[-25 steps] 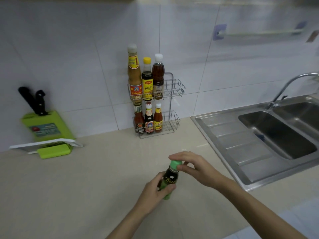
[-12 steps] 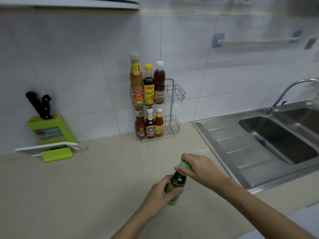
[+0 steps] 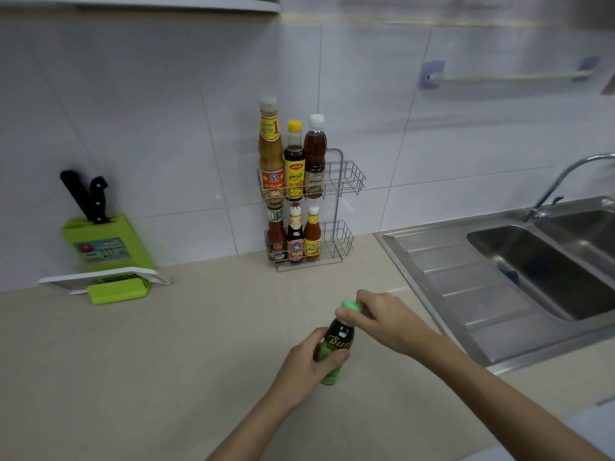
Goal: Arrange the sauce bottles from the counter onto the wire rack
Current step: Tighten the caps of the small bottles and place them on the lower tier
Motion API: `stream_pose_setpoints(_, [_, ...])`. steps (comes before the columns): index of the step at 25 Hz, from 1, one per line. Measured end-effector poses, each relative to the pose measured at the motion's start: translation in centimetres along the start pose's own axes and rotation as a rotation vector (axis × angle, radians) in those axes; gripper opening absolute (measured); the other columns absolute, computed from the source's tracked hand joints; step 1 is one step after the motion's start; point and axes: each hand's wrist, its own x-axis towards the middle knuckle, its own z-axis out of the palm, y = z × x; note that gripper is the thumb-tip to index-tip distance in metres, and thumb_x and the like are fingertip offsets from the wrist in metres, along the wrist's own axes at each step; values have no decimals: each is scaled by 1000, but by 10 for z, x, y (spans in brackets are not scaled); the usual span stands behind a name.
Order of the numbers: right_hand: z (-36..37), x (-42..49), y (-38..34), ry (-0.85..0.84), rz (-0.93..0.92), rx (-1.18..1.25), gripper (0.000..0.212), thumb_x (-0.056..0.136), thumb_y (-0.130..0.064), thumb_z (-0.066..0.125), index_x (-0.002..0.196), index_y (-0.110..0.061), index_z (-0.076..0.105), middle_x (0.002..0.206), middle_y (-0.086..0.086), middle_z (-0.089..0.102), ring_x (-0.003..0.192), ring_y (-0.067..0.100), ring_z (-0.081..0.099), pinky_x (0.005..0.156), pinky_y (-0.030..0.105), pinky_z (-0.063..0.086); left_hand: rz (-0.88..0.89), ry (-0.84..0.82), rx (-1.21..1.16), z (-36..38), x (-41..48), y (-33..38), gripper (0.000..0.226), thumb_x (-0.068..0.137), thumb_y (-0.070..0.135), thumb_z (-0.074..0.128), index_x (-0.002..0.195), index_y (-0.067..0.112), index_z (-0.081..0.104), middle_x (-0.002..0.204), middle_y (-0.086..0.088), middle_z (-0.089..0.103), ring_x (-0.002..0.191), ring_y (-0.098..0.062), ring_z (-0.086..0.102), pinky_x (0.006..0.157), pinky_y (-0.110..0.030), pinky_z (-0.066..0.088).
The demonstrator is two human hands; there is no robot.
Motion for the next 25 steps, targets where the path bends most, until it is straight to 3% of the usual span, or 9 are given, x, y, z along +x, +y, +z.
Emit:
stream_pose_setpoints(2, [8, 0, -4, 48, -43, -47, 58, 81, -74, 39, 104, -22, 50, 90, -12, 54, 77, 9, 55, 64, 24, 41, 5, 1, 2, 1, 1, 2, 34, 80, 50, 65, 112, 39, 59, 96, 7, 72, 78, 7, 62, 74, -15, 50])
stream_pose_setpoints(3, [11, 0, -5, 53, -69, 34, 65, 82, -72, 41, 125, -23, 42, 104, -15, 51, 88, 6, 56, 72, 23, 46, 7, 0, -4, 1, 2, 3, 33, 81, 49, 65, 112, 39, 59, 96, 8, 72, 79, 6, 63, 75, -16, 51])
stream_pose_setpoints(5, [12, -2, -5, 69, -121, 212, 66, 86, -64, 44, 141, -32, 27, 118, -19, 50, 98, 4, 56, 79, 20, 49, 3, 11, -45, -2, 3, 4, 33, 82, 47, 66, 113, 37, 60, 95, 10, 72, 83, 4, 65, 77, -18, 51])
stream_pose_setpoints(9, [7, 0, 6, 155, -192, 199, 33, 94, -40, 50, 125, -29, 54, 109, -16, 60, 90, -1, 58, 75, 16, 47, 7, 22, -65, -9, 4, 2, 36, 81, 48, 67, 114, 36, 60, 92, 10, 70, 83, 2, 63, 78, -18, 48])
stream_pose_setpoints(14, [6, 8, 5, 110, -149, 262, 43, 92, -38, 56, 132, -29, 46, 76, -11, 52, 68, 2, 52, 62, 15, 41, -26, 4, -170, -9, 5, 3, 43, 77, 55, 67, 114, 34, 61, 99, 8, 72, 96, -5, 68, 85, -23, 51])
stream_pose_setpoints(17, [3, 17, 1, 86, -202, 125, 40, 93, -43, 51, 132, -33, 49, 89, -17, 46, 80, 0, 51, 68, 13, 42, -37, 12, -184, -11, 7, 8, 41, 76, 56, 67, 110, 33, 62, 101, 4, 73, 98, -10, 68, 86, -27, 52])
stream_pose_setpoints(21, [-14, 31, -1, -37, -132, 14, 43, 81, -61, 58, 103, -26, 54, 93, -12, 51, 78, 8, 55, 65, 23, 46, -51, -35, -198, -14, 2, 11, 34, 81, 49, 67, 108, 30, 62, 96, 8, 71, 95, -8, 67, 81, -21, 50])
stream_pose_setpoints(23, [-17, 33, -1, -97, -169, 90, 46, 83, -59, 58, 114, -25, 54, 103, -10, 55, 85, 8, 58, 70, 22, 49, -58, -70, -236, -15, -1, 15, 35, 82, 48, 67, 111, 29, 62, 98, 7, 70, 97, -9, 67, 83, -23, 50])
stream_pose_setpoints(25, [-20, 33, -3, -137, -284, 49, 40, 89, -54, 51, 116, -25, 58, 105, -7, 58, 87, 7, 56, 72, 20, 47, -71, -120, -279, -16, -3, 20, 39, 84, 47, 66, 114, 23, 61, 100, 1, 69, 104, -21, 67, 91, -33, 51])
